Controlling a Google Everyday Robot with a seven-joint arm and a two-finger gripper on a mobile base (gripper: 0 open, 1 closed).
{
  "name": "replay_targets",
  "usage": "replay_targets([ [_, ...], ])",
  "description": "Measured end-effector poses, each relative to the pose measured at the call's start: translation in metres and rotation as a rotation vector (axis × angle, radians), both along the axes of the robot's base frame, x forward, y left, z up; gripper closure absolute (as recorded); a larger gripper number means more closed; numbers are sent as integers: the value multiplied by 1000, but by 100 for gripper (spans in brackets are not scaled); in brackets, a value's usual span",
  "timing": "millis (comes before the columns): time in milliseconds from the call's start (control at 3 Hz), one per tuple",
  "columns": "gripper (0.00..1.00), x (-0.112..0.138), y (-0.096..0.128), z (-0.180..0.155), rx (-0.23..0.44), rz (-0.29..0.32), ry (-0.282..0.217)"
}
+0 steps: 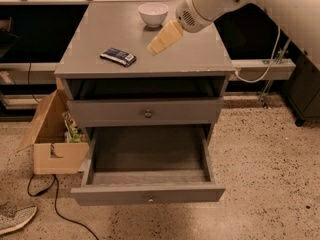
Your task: Place rxbar blueberry into middle drawer
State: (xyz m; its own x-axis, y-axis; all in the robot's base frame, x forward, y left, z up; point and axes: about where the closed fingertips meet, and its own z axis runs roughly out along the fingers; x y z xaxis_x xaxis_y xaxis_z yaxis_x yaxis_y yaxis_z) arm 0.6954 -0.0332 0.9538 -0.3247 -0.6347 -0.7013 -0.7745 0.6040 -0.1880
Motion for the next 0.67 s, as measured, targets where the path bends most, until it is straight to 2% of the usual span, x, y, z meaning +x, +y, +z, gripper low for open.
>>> replay_targets([
  [333,0,0,0,-1,0,-1,1],
  [667,0,42,35,-35,38,-13,29],
])
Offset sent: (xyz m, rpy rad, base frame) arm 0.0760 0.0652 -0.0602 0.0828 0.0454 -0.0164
